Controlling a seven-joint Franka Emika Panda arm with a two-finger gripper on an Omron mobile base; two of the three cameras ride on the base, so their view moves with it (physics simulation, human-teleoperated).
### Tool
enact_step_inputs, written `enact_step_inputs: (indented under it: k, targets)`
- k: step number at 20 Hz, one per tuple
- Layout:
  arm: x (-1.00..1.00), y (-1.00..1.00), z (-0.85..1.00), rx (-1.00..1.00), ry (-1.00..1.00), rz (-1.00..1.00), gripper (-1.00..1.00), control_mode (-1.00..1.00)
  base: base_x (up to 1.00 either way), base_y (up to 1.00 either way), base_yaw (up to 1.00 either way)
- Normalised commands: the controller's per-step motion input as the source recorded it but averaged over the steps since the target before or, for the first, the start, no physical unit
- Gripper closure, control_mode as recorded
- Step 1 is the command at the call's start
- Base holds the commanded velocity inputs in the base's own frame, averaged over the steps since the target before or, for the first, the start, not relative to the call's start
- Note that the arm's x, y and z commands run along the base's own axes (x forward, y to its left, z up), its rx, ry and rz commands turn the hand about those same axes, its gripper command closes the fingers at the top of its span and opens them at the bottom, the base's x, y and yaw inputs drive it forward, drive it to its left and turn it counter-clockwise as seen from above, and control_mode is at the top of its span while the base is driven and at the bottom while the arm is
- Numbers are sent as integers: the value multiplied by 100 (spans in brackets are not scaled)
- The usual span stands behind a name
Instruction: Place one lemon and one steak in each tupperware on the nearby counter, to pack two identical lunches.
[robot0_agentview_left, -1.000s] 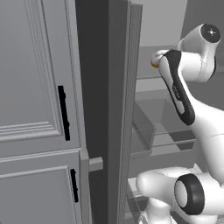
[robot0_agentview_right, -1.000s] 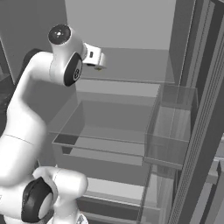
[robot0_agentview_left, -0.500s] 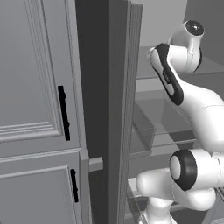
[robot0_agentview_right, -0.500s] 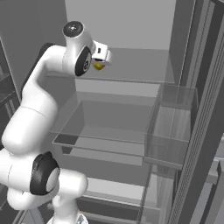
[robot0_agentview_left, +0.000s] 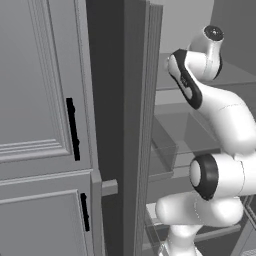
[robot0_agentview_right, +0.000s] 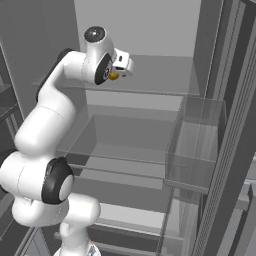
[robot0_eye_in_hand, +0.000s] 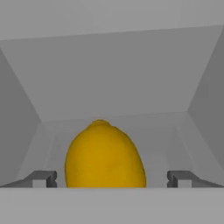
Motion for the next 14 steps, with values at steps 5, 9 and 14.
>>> enact_step_inputs:
  k: [5,9,14]
  targets:
    - [25,0,-18,0,0,0,-100,-100,0,0,0]
    - [23,0,-23,0,0,0,100,-100,0,0,0]
    - [9,0,-22,0,0,0,100,-100,0,0,0]
